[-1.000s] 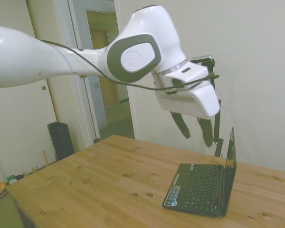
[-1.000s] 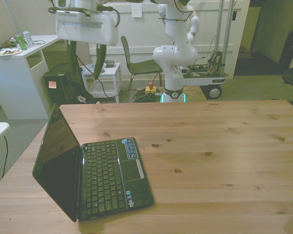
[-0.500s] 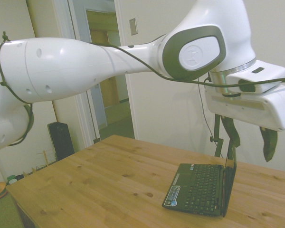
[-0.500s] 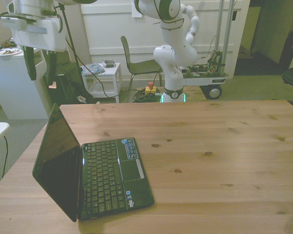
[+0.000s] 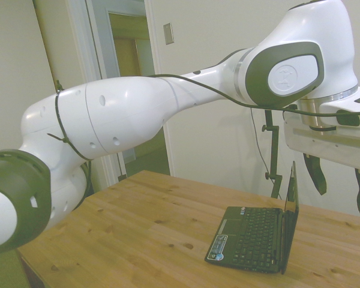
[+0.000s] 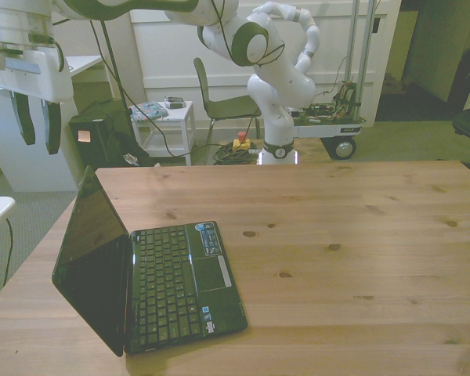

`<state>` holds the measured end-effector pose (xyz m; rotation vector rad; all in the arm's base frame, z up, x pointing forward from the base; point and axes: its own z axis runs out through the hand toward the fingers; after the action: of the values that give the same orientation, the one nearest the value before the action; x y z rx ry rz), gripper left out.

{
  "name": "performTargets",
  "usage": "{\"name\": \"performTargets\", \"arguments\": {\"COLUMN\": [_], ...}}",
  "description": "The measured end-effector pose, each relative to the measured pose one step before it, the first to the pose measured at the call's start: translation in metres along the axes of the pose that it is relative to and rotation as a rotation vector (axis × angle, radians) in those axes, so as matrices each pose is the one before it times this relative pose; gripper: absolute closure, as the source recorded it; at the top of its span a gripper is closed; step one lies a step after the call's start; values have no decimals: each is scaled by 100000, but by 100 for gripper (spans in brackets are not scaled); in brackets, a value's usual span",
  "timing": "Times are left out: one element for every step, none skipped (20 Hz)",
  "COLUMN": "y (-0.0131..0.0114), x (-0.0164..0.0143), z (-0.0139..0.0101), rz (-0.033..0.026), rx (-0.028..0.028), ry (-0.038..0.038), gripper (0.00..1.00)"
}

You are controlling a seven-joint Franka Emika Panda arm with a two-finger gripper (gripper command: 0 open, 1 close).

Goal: Close the laptop

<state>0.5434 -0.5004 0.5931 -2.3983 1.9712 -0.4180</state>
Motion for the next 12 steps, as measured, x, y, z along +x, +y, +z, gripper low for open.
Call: {"name": "performTargets", "arguments": {"y": [-415, -414, -315, -213, -154, -166, -84, -49, -14, -79, -127, -219], "x": [-218, -227, -202, -143, -78, -79, -69, -2, 16, -32, -68, -148], "z": [16, 119, 117, 124, 196, 218, 314, 369, 334, 336, 310, 291], "rz": [-73, 239, 135, -33, -148, -155, 102, 97, 87, -39, -43, -175], "rx": [56, 833, 538, 9, -267, -285, -448, -341, -325, -297, -237, -201], "ry": [-440, -775, -795, -537, -275, -288, -643, -354, -350, -357, -319, -340], "gripper": [100, 100, 100, 100, 100, 100, 100, 100, 100, 100, 100, 100]}}
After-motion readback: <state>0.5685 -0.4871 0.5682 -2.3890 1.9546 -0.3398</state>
